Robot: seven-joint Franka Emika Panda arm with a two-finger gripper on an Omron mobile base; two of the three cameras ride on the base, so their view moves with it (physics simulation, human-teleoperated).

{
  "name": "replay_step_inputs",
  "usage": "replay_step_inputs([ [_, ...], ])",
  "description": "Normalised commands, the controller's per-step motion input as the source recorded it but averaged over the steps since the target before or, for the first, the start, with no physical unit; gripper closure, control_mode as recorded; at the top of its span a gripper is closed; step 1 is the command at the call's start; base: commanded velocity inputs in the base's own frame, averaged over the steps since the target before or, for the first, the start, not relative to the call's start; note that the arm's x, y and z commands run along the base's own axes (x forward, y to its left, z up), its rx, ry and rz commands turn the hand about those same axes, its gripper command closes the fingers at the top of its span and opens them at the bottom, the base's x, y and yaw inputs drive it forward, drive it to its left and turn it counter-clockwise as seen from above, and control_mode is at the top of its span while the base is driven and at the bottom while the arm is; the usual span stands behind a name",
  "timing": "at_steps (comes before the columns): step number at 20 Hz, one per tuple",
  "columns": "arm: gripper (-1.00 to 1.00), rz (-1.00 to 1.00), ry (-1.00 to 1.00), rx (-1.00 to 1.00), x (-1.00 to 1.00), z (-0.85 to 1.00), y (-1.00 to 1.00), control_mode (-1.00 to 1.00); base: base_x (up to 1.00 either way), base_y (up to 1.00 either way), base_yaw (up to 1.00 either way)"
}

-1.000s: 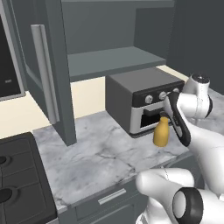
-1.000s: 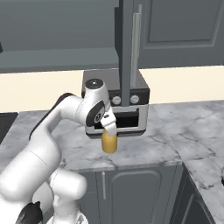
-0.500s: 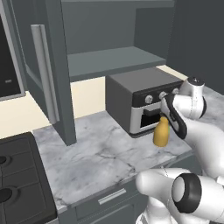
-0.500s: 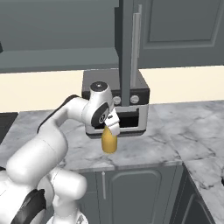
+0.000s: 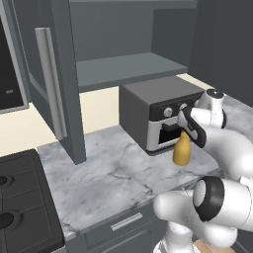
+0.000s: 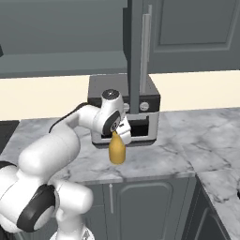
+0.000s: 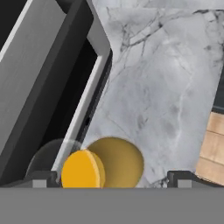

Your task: There is a tray on the dining counter. Grab the cup, mug, and pitcher and place them on the tray. The pitcher may be placed next to the tray if it cannot fit the tray.

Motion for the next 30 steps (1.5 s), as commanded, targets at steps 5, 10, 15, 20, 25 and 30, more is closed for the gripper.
replay_step_inputs([
  [5, -1.00, 0.00, 0.00, 0.04, 0.18, -0.18, -0.08, -1.00, 0.00, 0.00, 0.00],
  [10, -1.00, 0.00, 0.00, 0.03, 0.21, -0.21, 0.00, -1.00, 0.00, 0.00, 0.00],
  [15, -1.00, 0.00, 0.00, 0.02, 0.13, -0.16, -0.01, -1.00, 0.00, 0.00, 0.00],
  [20, -1.00, 0.04, -0.01, 0.00, -0.70, -0.34, 0.00, -1.00, 0.00, 0.00, 0.00],
  [25, -1.00, 0.04, 0.00, 0.00, -0.53, -0.52, 0.00, -1.00, 0.00, 0.00, 0.00],
  [30, -1.00, 0.01, 0.00, 0.00, -0.05, -0.55, 0.00, -1.00, 0.00, 0.00, 0.00],
])
